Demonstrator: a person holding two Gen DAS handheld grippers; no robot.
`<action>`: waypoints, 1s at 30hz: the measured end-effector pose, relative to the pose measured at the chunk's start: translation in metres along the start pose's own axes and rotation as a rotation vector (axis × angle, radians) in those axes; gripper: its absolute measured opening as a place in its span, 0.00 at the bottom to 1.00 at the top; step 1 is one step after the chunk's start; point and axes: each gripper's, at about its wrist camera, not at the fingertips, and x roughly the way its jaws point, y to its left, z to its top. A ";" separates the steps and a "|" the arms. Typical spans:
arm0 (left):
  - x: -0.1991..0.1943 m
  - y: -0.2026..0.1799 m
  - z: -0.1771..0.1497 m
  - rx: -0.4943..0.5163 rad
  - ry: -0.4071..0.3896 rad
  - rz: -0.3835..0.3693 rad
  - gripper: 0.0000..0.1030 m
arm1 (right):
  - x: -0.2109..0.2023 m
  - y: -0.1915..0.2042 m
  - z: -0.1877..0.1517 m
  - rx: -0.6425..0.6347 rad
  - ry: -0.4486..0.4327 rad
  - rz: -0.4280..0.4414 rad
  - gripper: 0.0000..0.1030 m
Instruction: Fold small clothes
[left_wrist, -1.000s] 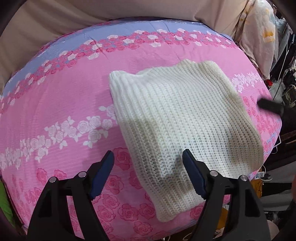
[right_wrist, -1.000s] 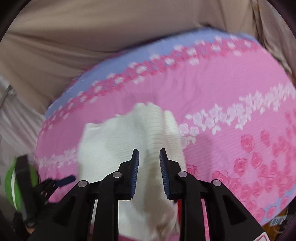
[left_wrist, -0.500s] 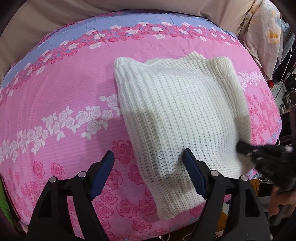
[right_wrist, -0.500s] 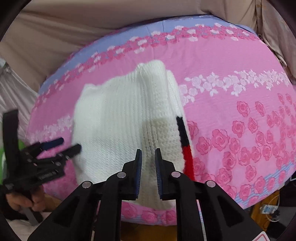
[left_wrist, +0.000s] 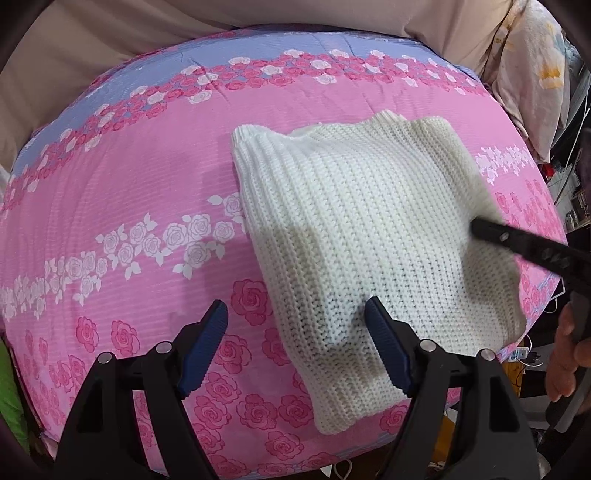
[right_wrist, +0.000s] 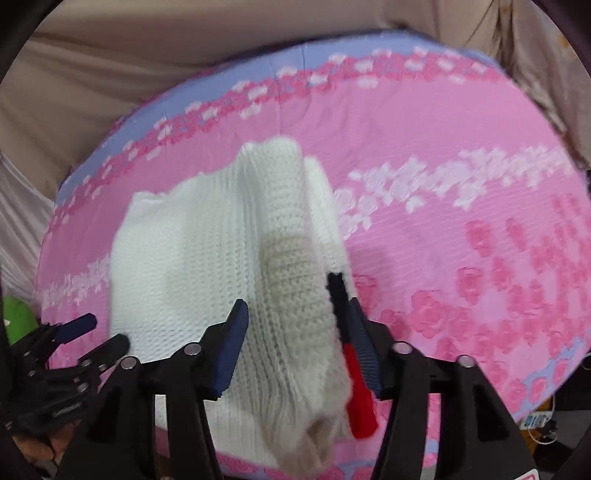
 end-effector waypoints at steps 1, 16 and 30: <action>-0.003 0.001 0.000 -0.007 -0.010 -0.004 0.72 | -0.003 -0.001 0.001 0.010 -0.011 0.014 0.19; 0.007 0.010 0.001 -0.106 0.003 -0.051 0.73 | -0.046 -0.004 0.012 0.025 -0.127 0.062 0.20; 0.001 -0.015 0.007 -0.023 -0.016 -0.064 0.76 | -0.033 -0.004 0.054 -0.023 -0.081 0.030 0.13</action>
